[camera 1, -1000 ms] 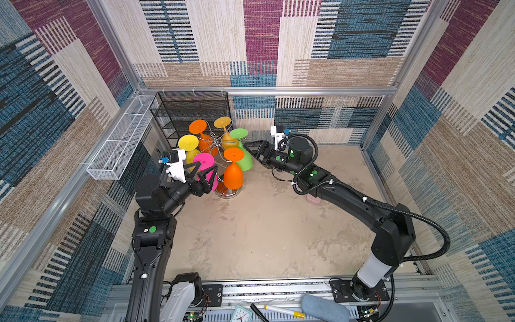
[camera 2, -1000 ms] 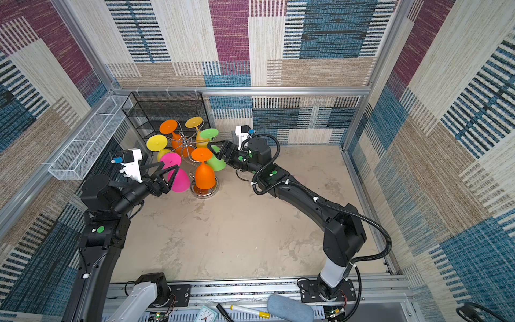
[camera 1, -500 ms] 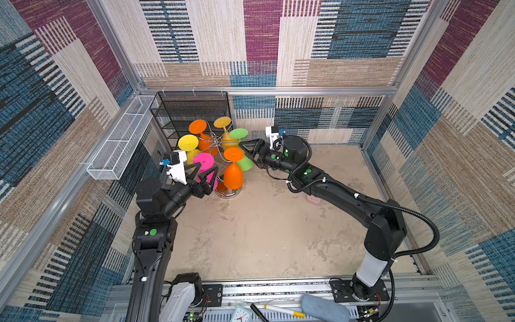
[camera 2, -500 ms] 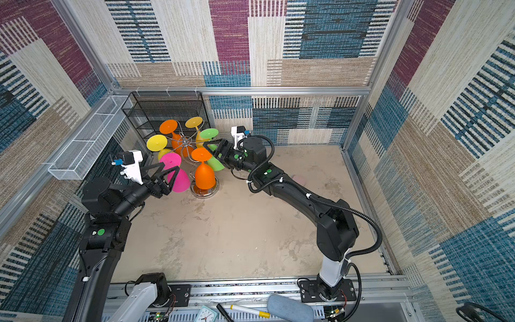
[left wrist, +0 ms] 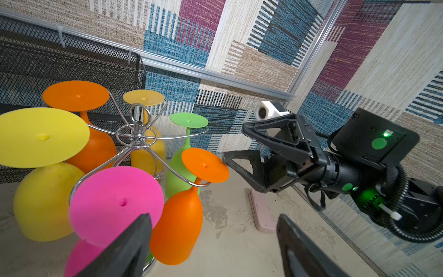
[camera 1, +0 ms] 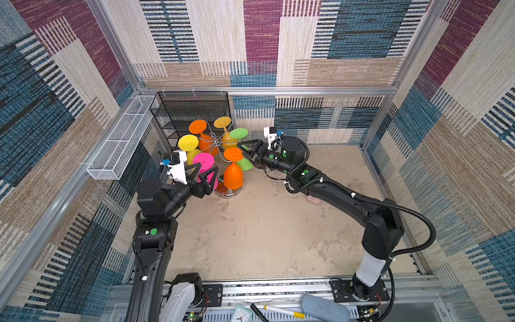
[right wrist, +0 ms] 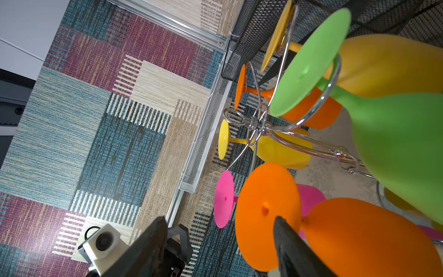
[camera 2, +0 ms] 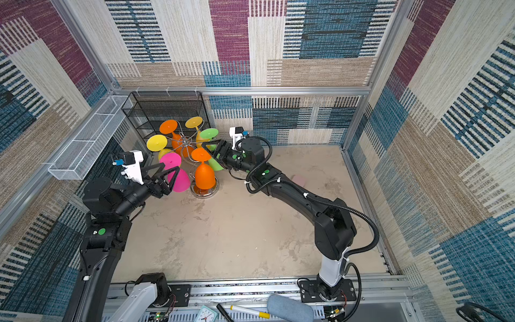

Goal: Take the wine glass off the wine glass rack
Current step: Pick up the wine glass from the wine glass rack.

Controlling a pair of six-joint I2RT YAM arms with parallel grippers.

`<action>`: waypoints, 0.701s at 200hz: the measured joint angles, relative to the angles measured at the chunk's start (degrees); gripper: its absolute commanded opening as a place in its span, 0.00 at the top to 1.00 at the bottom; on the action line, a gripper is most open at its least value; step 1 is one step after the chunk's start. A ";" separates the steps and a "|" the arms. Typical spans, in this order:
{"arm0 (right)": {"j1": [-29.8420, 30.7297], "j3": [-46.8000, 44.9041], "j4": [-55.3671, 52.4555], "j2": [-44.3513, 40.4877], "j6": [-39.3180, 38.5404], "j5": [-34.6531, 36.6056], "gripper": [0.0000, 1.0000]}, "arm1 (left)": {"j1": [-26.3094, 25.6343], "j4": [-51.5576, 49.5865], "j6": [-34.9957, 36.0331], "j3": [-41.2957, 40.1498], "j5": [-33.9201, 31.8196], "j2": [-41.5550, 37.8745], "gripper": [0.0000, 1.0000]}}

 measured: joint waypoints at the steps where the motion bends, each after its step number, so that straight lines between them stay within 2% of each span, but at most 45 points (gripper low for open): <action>1: 0.00 0.00 0.00 0.00 0.00 0.00 0.29 | -0.02 0.00 0.00 0.00 0.00 0.00 0.15; 43: 0.09 -0.02 0.02 0.09 0.57 0.15 0.37 | -0.20 0.00 0.00 -0.11 0.00 0.55 0.16; 79: 0.11 -0.44 -0.02 -0.07 0.57 0.31 0.38 | -0.37 0.00 0.02 -0.24 0.00 0.52 0.16; 140: 0.13 -4.70 -0.85 -3.58 0.52 5.14 0.39 | -0.72 0.00 0.02 -0.24 -0.02 0.63 0.16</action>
